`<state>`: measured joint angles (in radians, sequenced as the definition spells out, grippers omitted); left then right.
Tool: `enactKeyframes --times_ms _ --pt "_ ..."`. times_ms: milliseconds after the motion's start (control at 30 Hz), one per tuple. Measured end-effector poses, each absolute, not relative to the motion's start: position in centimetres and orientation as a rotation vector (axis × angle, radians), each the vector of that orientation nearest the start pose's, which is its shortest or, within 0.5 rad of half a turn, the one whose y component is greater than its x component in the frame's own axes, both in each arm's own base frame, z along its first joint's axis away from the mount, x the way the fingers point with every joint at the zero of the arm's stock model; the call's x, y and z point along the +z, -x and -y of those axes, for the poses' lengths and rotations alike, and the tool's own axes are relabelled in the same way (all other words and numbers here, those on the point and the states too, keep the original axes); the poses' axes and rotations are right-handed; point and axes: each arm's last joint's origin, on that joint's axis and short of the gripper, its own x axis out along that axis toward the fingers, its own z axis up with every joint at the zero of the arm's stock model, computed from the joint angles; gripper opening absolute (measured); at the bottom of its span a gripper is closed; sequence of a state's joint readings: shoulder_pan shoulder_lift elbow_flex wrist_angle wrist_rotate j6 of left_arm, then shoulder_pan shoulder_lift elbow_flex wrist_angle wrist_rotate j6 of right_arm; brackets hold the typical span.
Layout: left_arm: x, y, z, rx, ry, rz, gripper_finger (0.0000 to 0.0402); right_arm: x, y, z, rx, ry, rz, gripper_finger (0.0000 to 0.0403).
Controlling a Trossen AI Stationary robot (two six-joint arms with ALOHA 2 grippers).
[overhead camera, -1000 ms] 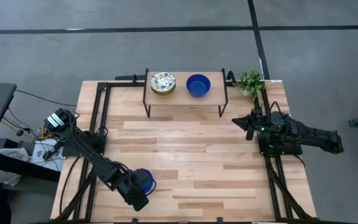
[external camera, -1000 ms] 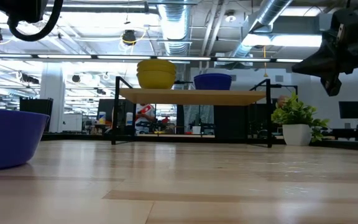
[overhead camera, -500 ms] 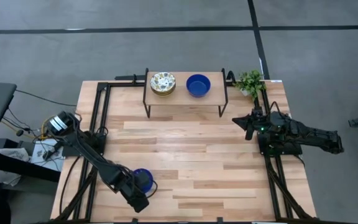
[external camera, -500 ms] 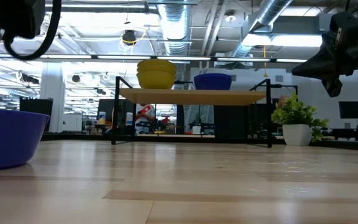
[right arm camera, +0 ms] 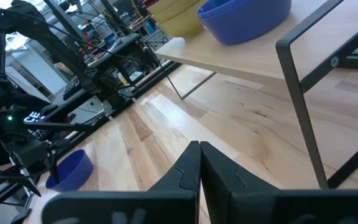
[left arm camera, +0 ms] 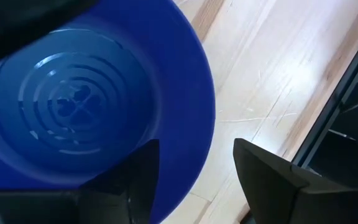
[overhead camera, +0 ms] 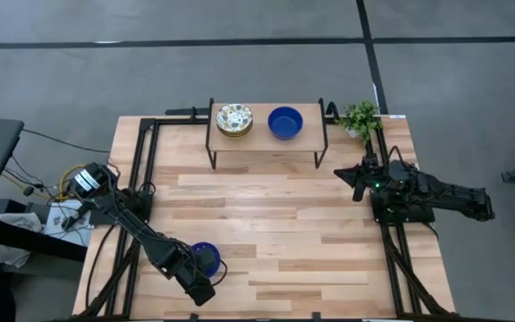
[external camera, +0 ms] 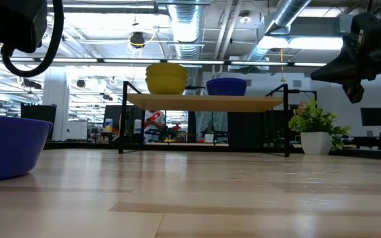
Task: Pick & Place Mini bowls
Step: Stack the blue bowl on top of the blue bowl on the shelf
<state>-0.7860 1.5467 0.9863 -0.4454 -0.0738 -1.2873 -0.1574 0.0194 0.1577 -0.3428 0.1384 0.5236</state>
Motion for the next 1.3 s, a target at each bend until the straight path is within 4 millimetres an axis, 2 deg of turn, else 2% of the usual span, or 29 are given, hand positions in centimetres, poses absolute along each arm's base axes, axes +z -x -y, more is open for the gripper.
enactKeyframes --times_ms 1167,1300 --pt "20.96 -22.02 21.68 0.007 0.741 -1.109 0.0204 18.23 -8.32 1.72 -0.339 -0.521 -0.123 0.0" --pt "20.52 -22.05 21.7 0.026 0.725 -1.123 0.0192 18.23 -8.32 1.72 -0.339 -0.521 -0.123 0.0"
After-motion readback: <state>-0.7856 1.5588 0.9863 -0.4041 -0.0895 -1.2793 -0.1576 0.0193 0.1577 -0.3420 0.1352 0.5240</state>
